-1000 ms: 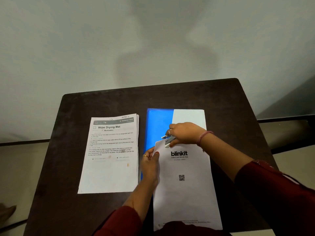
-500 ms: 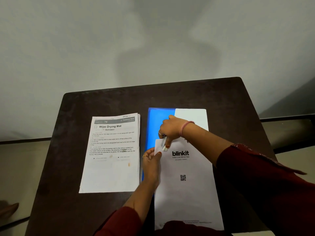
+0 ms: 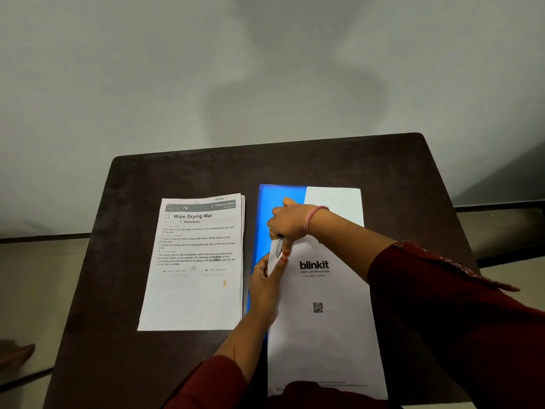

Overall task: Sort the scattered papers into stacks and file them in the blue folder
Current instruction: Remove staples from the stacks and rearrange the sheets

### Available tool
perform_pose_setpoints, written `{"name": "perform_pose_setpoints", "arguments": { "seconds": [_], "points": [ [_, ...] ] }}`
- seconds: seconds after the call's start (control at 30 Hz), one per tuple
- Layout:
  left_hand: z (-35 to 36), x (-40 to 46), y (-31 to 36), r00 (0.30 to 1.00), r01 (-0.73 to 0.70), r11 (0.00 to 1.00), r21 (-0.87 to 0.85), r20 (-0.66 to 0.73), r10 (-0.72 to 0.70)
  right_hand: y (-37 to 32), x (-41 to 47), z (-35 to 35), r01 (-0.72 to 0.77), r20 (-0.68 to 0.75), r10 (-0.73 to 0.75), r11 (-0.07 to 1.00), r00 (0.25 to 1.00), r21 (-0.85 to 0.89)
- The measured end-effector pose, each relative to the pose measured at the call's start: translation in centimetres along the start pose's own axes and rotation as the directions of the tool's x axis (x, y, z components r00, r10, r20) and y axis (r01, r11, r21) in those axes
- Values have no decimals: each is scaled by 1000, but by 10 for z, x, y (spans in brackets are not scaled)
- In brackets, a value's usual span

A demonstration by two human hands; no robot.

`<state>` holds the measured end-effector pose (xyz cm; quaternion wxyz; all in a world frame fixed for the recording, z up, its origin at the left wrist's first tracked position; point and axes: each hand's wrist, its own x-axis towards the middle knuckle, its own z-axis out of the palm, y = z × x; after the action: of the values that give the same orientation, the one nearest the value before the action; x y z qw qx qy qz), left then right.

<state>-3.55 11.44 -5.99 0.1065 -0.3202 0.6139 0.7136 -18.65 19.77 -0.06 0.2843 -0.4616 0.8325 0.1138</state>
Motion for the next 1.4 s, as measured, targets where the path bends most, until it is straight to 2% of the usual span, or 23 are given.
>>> {"name": "perform_pose_setpoints", "arguments": {
  "seconds": [0.4, 0.57, 0.63, 0.77, 0.9, 1.03, 1.1, 1.2, 1.33, 1.4],
  "points": [
    [5, 3, -3, 996, -44, 998, 36, -81, 46, 1, 3, 11, 11, -91, -10, 1000, 996, 9],
    [-1, 6, -4, 999, -35, 999, 9, -35, 36, 6, -1, 13, 8, -54, -8, 1000, 998, 16],
    [-1, 7, -5, 999, -34, 999, 3, -21, 34, 10, -5, 15, 3, -48, 1, 996, 999, 93],
    [2, 9, -8, 996, 32, 999, -2, -85, -32, 26, -19, 23, -45, -112, 81, 955, 990, 292],
    [4, 14, -6, 987, 66, 997, 25, -149, -62, 44, -45, 43, -117, -206, 252, 854, 945, 507],
    [5, 15, -2, 987, 75, 997, 4, -144, -74, 51, -74, 82, -168, -272, 514, 655, 814, 737],
    [5, 14, -1, 987, 77, 997, 10, -141, -75, 44, -89, 107, -194, -284, 677, 538, 680, 820],
    [5, 13, 1, 988, 79, 997, 9, -138, -77, 24, -110, 141, -217, -225, 873, 343, 433, 914],
    [6, 11, 2, 989, 82, 997, 14, -124, -80, -5, -139, 175, -259, -44, 983, 90, 177, 962],
    [6, 9, 3, 991, 80, 996, 40, -111, -75, -18, -151, 188, -305, 51, 996, -25, 78, 952]
  ]
}}
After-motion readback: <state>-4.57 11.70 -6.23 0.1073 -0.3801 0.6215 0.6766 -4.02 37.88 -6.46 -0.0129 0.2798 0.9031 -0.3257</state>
